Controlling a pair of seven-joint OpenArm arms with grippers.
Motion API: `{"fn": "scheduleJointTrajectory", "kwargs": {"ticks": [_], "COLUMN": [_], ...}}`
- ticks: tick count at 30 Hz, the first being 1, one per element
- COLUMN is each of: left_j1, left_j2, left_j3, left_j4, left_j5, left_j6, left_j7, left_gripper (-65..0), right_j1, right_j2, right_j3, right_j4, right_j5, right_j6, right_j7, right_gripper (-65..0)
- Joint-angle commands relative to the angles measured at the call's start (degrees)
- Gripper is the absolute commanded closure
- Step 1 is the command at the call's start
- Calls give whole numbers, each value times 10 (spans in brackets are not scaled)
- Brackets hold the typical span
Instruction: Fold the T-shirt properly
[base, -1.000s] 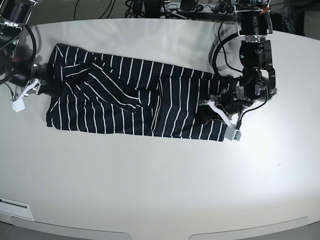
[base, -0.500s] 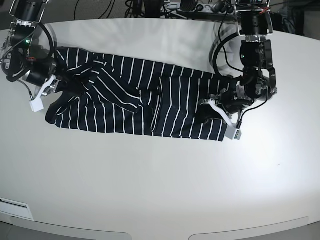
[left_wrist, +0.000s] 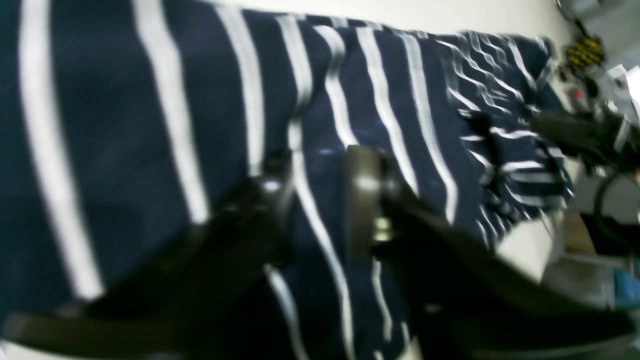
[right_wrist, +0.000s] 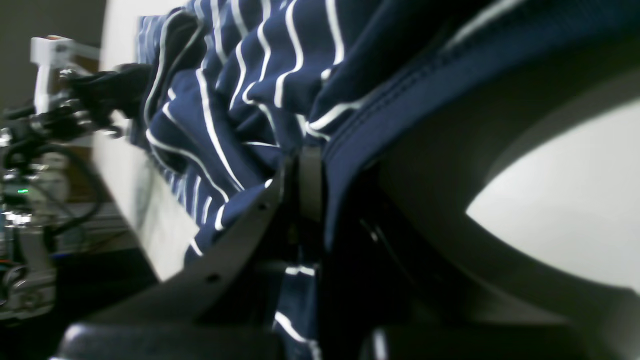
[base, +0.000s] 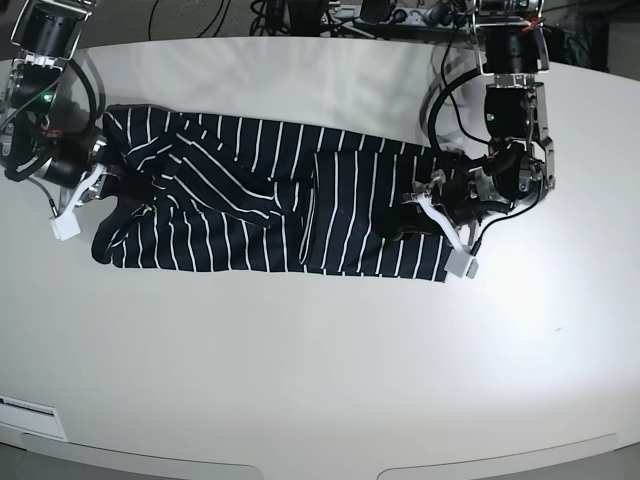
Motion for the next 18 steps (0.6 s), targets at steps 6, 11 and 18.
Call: {"fn": "scheduleJointTrajectory", "kwargs": {"ticks": [6, 11, 18], "left_j1": [-35, -46, -44], "left_j2": [-2, -2, -3], "left_j3": [0, 0, 0], "left_j4": [5, 5, 5], "left_j5": [-51, -50, -25], "left_j6": [-4, -18, -18], "left_j7": [14, 14, 14], "left_gripper": [-336, -336, -336], "right_j1": [16, 15, 15], "right_j2": [76, 124, 167], "right_j3": [3, 4, 4], "right_j4": [62, 118, 215], "right_j5": [-59, -129, -235], "right_j6": [-20, -43, -97], "right_j7": [32, 56, 71], "right_gripper": [0, 0, 0]}}
